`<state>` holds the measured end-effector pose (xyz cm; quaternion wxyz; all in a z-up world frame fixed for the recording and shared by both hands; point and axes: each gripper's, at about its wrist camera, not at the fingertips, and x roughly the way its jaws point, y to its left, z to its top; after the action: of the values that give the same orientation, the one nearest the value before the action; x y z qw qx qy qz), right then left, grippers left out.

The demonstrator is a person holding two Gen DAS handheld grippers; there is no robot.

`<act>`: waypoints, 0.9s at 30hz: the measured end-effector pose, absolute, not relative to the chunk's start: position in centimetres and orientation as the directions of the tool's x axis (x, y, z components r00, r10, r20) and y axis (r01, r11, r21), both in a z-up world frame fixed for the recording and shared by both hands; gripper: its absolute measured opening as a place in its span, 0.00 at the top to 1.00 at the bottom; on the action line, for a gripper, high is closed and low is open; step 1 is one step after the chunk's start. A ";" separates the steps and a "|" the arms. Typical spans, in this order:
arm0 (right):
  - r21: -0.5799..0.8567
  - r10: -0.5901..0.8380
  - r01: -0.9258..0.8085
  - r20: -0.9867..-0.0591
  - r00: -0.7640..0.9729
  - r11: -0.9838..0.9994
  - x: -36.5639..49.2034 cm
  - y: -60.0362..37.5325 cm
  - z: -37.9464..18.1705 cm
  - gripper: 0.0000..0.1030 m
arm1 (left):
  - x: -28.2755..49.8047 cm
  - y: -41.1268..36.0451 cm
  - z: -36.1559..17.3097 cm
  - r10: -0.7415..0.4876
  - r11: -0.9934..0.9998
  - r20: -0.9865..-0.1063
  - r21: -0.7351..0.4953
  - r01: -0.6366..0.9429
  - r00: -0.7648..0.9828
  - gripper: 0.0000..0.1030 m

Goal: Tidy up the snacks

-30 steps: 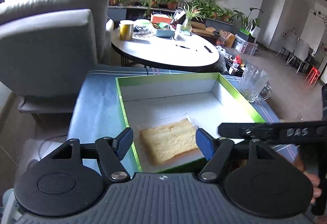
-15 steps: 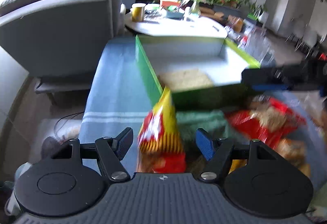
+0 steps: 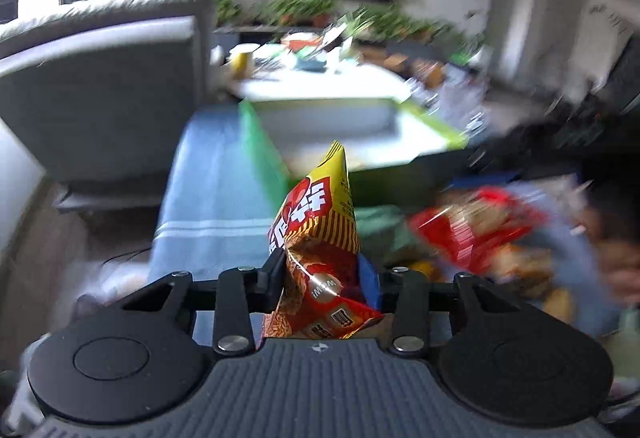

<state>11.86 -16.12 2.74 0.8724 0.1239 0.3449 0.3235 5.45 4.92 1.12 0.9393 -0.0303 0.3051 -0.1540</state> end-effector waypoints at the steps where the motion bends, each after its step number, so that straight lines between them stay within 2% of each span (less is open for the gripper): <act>1: 0.435 0.650 -0.483 -0.519 0.555 0.760 11.7 -16.2 2.8 0.22 | 5.1 5.0 1.8 -0.363 0.932 -0.541 -0.193 0.308 0.759 0.65; 6: 0.459 0.675 -0.498 -0.438 0.594 0.736 10.5 -18.3 3.9 0.22 | 6.8 6.7 2.6 -0.664 0.736 -0.442 -0.531 0.420 0.603 0.64; 8: 0.467 0.682 -0.505 -0.398 0.613 0.726 10.0 -19.8 4.4 0.22 | 9.4 7.7 0.4 -0.790 0.589 -0.400 -0.705 0.396 0.464 0.63; 9: 0.468 0.680 -0.502 -0.391 0.620 0.727 9.9 -20.2 4.6 0.22 | 11.0 8.0 -1.0 -0.815 0.555 -0.408 -0.754 0.352 0.412 0.62; 10: 0.468 0.674 -0.496 -0.393 0.625 0.732 9.9 -20.7 4.6 0.22 | 12.5 8.4 -2.3 -0.783 0.594 -0.462 -0.755 0.278 0.417 0.58; 11: 0.467 0.664 -0.483 -0.403 0.630 0.741 10.0 -21.1 4.4 0.22 | 13.7 8.7 -3.1 -0.709 0.672 -0.544 -0.714 0.196 0.449 0.53; 12: 0.465 0.652 -0.467 -0.417 0.634 0.752 10.1 -21.3 4.1 0.22 | 14.7 9.0 -3.7 -0.629 0.742 -0.614 -0.658 0.132 0.478 0.53; 14: 0.462 0.635 -0.446 -0.444 0.632 0.767 10.4 -21.4 3.3 0.22 | 16.2 9.8 -4.3 -0.517 0.815 -0.675 -0.576 0.062 0.526 0.53; 16: 0.454 0.631 -0.444 -0.468 0.619 0.773 10.5 -21.0 2.4 0.22 | 16.1 10.3 -3.9 -0.517 0.807 -0.653 -0.588 0.059 0.553 0.53; 18: 0.430 0.635 -0.468 -0.488 0.599 0.772 10.6 -20.4 1.6 0.22 | 15.0 10.4 -2.5 -0.540 0.795 -0.601 -0.593 0.124 0.590 0.51; 21: 0.411 0.680 -0.544 -0.490 0.545 0.732 10.2 -19.6 1.0 0.22 | 12.1 9.4 -0.1 -0.496 0.844 -0.556 -0.489 0.221 0.667 0.44; 23: 0.385 0.700 -0.591 -0.486 0.524 0.709 9.5 -19.7 1.1 0.22 | 9.8 8.3 1.0 -0.487 0.862 -0.511 -0.414 0.293 0.708 0.34; 27: 0.296 0.659 -0.604 -0.500 0.562 0.740 8.2 -20.7 1.2 0.22 | 5.6 5.6 1.8 -0.540 0.842 -0.477 -0.280 0.462 0.694 0.32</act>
<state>8.22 -20.69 1.20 0.8826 0.0454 0.3017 0.3576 5.64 5.59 1.82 0.9176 -0.0691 0.2806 -0.2729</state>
